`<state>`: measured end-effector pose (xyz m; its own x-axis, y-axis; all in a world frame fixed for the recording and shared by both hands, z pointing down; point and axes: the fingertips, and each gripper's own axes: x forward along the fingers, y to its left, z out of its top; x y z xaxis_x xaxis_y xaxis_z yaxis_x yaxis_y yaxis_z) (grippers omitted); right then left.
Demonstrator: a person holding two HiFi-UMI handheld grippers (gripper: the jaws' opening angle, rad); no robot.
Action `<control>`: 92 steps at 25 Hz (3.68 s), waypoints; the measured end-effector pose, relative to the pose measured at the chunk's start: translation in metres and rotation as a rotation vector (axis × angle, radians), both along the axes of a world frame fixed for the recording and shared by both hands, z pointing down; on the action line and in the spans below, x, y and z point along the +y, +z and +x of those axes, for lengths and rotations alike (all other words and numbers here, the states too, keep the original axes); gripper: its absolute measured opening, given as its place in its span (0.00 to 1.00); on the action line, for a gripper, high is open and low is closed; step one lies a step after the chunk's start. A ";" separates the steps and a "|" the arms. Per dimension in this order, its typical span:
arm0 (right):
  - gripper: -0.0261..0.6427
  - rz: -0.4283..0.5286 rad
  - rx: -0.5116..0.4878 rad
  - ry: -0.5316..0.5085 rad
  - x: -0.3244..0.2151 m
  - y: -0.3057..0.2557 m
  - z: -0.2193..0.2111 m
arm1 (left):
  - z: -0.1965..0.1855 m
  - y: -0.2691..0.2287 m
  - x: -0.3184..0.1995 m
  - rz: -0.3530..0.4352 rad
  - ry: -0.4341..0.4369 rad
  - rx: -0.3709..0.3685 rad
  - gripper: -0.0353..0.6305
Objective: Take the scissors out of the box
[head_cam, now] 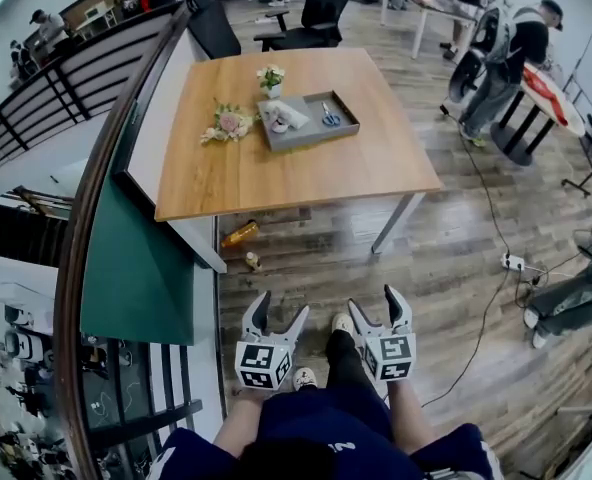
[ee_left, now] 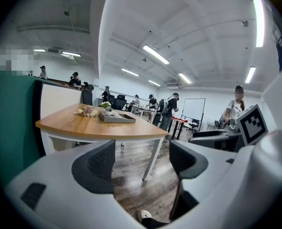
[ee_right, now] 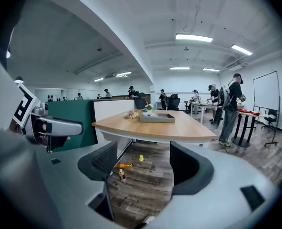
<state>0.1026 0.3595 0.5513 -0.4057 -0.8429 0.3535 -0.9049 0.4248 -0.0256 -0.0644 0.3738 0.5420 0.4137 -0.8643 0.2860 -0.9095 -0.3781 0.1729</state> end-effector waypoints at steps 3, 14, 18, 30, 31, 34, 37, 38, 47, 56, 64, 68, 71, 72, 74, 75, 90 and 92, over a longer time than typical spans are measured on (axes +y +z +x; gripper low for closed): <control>0.54 -0.007 0.004 -0.020 -0.032 0.004 0.002 | 0.002 0.002 -0.027 -0.004 -0.021 0.003 0.58; 0.53 0.006 0.008 -0.139 -0.165 0.001 0.013 | 0.019 -0.006 -0.133 0.007 -0.134 0.003 0.55; 0.53 0.011 0.017 -0.177 -0.205 0.000 0.023 | 0.035 -0.003 -0.168 0.003 -0.155 0.019 0.55; 0.51 -0.023 0.000 -0.205 -0.265 0.014 0.060 | 0.077 -0.002 -0.232 0.001 -0.203 0.044 0.55; 0.51 -0.028 -0.003 -0.210 -0.264 0.015 0.060 | 0.079 0.000 -0.232 -0.005 -0.201 0.041 0.55; 0.51 -0.047 -0.013 -0.212 -0.266 0.018 0.061 | 0.084 0.002 -0.236 -0.014 -0.188 0.029 0.55; 0.51 -0.062 -0.008 -0.210 -0.269 0.023 0.062 | 0.084 0.010 -0.242 -0.027 -0.184 0.031 0.55; 0.51 -0.065 -0.005 -0.206 -0.272 0.026 0.062 | 0.084 0.014 -0.245 -0.033 -0.181 0.032 0.55; 0.50 -0.083 -0.009 -0.115 -0.323 0.033 0.060 | 0.074 0.019 -0.314 -0.026 -0.108 0.024 0.55; 0.48 -0.085 -0.024 -0.009 -0.413 0.027 0.026 | 0.039 0.014 -0.412 -0.026 -0.010 0.045 0.54; 0.48 -0.074 0.042 0.027 -0.470 0.025 -0.022 | 0.005 -0.002 -0.489 0.014 0.072 0.036 0.54; 0.47 -0.082 0.042 0.054 -0.487 0.025 -0.036 | -0.003 0.003 -0.506 0.017 0.121 -0.013 0.54; 0.47 -0.088 0.053 0.060 -0.496 0.029 -0.044 | -0.009 0.006 -0.514 0.017 0.133 -0.020 0.54; 0.46 -0.090 0.054 0.062 -0.498 0.029 -0.047 | -0.010 0.007 -0.516 0.017 0.137 -0.019 0.54; 0.46 -0.087 0.063 0.069 -0.503 0.027 -0.049 | -0.012 0.007 -0.519 0.015 0.140 -0.014 0.54; 0.46 -0.079 0.074 0.072 -0.505 0.026 -0.050 | -0.013 0.007 -0.519 0.012 0.138 -0.012 0.54; 0.33 -0.153 0.121 0.001 -0.602 0.007 -0.042 | -0.051 -0.003 -0.523 -0.001 -0.055 -0.033 0.54; 0.32 -0.195 0.115 -0.031 -0.617 0.010 -0.047 | -0.056 -0.008 -0.525 0.007 -0.079 -0.035 0.54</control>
